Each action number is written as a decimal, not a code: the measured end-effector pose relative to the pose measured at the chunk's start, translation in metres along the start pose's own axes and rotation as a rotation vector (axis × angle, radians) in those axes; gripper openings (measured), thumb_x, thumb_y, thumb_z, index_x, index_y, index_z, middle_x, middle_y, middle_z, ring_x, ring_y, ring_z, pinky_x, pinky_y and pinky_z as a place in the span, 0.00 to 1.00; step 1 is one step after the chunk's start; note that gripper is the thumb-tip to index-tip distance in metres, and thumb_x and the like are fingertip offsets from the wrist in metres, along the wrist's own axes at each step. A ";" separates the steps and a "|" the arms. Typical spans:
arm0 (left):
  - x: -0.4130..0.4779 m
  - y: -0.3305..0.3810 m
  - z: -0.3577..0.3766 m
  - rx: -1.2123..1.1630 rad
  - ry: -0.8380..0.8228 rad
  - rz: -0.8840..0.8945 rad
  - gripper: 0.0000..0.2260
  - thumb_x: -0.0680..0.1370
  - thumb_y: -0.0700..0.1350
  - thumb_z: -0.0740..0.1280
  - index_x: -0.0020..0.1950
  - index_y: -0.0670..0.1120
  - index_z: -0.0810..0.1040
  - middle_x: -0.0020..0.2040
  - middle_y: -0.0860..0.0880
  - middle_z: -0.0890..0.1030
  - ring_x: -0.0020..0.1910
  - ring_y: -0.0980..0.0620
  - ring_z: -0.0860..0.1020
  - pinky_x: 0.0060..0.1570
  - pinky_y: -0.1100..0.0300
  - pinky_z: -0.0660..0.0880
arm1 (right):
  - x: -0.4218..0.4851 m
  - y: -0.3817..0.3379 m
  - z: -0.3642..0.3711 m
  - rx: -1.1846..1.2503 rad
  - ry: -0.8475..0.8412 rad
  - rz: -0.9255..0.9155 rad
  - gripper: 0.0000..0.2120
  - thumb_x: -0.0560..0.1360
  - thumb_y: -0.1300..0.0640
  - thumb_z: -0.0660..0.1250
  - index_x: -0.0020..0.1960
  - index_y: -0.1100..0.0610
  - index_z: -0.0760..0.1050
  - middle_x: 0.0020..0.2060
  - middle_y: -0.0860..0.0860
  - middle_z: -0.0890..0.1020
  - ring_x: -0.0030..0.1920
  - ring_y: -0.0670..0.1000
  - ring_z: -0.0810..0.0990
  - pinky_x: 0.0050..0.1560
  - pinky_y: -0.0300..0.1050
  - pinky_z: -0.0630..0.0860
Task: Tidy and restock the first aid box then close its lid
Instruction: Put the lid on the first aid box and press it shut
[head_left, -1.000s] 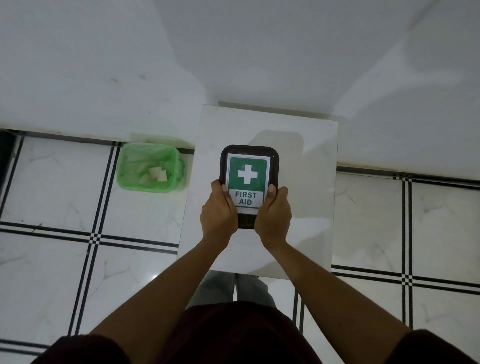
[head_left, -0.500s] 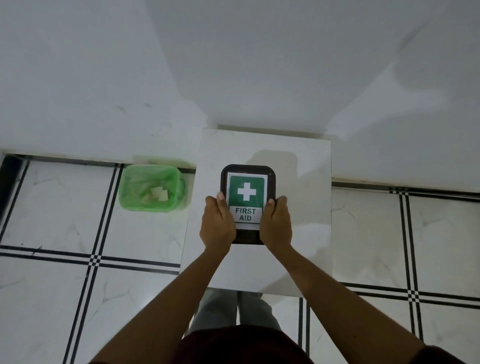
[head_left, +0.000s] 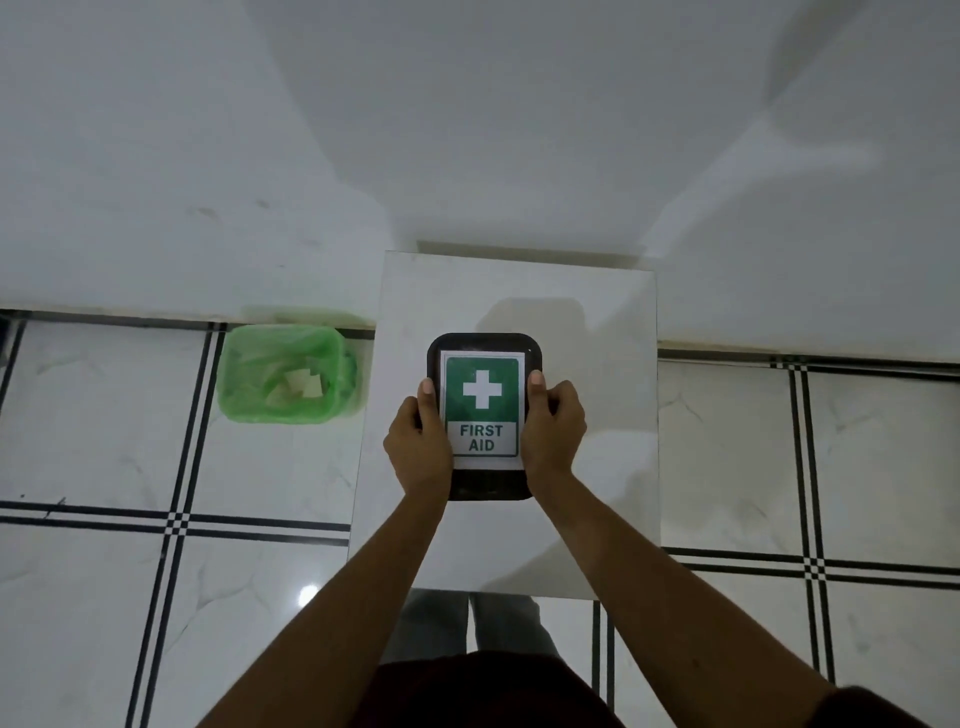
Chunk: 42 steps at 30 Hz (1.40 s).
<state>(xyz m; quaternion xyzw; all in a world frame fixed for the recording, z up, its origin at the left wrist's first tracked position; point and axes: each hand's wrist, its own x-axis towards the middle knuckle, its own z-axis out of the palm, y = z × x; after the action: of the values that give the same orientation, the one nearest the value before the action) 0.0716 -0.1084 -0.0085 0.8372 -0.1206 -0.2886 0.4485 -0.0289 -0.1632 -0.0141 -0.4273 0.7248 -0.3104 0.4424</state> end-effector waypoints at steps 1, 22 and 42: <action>-0.001 0.000 0.000 0.019 0.005 0.018 0.23 0.79 0.57 0.58 0.32 0.41 0.69 0.28 0.48 0.74 0.27 0.54 0.71 0.29 0.60 0.70 | 0.000 0.001 0.000 -0.003 0.006 -0.007 0.18 0.79 0.49 0.61 0.34 0.56 0.61 0.28 0.49 0.73 0.29 0.46 0.74 0.29 0.37 0.72; 0.022 0.008 -0.006 0.924 -0.362 0.687 0.26 0.81 0.51 0.43 0.77 0.48 0.39 0.79 0.49 0.41 0.77 0.51 0.39 0.74 0.39 0.47 | 0.006 0.004 -0.006 -0.828 -0.261 -0.704 0.34 0.78 0.47 0.58 0.76 0.62 0.50 0.76 0.59 0.56 0.76 0.56 0.51 0.75 0.58 0.56; 0.024 0.006 -0.002 0.516 -0.447 0.660 0.27 0.81 0.54 0.47 0.78 0.50 0.41 0.79 0.54 0.42 0.77 0.52 0.51 0.64 0.52 0.73 | 0.016 -0.004 -0.006 -0.722 -0.416 -0.692 0.39 0.77 0.45 0.61 0.75 0.63 0.44 0.75 0.63 0.55 0.76 0.62 0.52 0.72 0.54 0.59</action>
<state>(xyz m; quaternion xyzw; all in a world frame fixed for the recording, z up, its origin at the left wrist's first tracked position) 0.0927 -0.1215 -0.0116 0.7555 -0.5416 -0.2645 0.2568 -0.0368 -0.1785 -0.0148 -0.8183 0.4995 -0.0779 0.2734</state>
